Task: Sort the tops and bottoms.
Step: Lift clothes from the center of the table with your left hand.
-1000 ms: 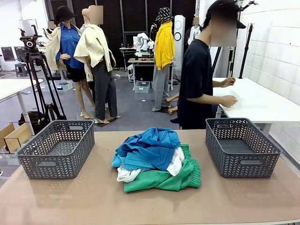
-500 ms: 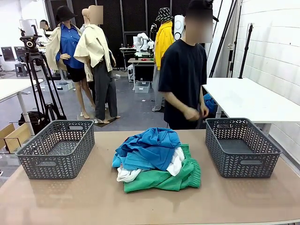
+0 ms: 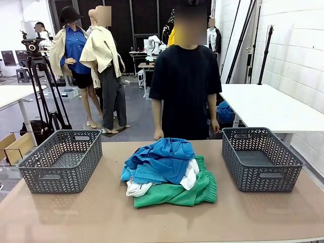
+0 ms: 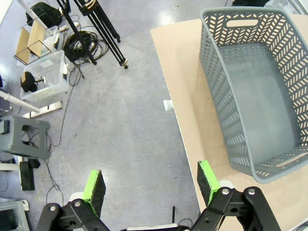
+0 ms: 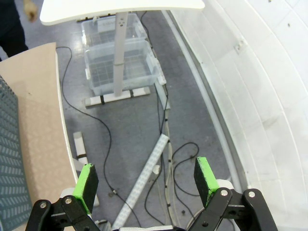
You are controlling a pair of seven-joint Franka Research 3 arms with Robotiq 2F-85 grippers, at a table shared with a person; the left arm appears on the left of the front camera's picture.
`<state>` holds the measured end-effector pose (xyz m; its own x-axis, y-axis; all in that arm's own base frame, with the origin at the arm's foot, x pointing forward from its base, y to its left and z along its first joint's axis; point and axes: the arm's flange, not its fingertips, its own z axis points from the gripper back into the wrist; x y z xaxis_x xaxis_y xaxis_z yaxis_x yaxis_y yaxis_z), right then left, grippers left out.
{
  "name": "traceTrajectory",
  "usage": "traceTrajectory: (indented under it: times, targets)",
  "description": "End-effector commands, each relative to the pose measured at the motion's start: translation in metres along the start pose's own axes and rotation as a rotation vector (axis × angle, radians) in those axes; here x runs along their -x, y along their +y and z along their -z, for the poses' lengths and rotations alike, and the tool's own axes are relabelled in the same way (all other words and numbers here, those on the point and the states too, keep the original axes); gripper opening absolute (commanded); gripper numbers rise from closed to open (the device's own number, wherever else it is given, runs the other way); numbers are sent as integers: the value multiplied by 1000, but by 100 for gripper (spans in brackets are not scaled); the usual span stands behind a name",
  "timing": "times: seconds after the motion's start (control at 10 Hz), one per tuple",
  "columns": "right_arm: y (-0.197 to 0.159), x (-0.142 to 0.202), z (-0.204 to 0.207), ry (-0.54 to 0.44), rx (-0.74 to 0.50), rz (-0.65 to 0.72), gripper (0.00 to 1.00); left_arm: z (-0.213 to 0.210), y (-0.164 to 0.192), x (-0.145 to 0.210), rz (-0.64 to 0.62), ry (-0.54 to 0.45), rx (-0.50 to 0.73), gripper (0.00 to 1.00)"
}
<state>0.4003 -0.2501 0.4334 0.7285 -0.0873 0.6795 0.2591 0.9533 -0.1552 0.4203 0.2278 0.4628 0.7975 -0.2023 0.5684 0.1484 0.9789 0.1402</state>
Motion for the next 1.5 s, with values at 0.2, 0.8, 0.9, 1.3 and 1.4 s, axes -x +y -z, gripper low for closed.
traceTrajectory:
  times: [0.2, 0.8, 0.9, 1.3, 1.4]
  targets:
    - [-3, -2, 0, 6, 1, -6, 100, 1, 4, 4, 8, -13, 3, 100]
    - [-3, -2, 0, 6, 1, -6, 100, 1, 4, 4, 8, -13, 3, 100]
    - [-3, -2, 0, 6, 1, -6, 100, 1, 4, 4, 8, -13, 3, 100]
    - [-3, -2, 0, 6, 1, -6, 100, 1, 4, 4, 8, -13, 3, 100]
    - [-3, -2, 0, 6, 1, -6, 100, 0, 0, 0, 0, 0, 0, 100]
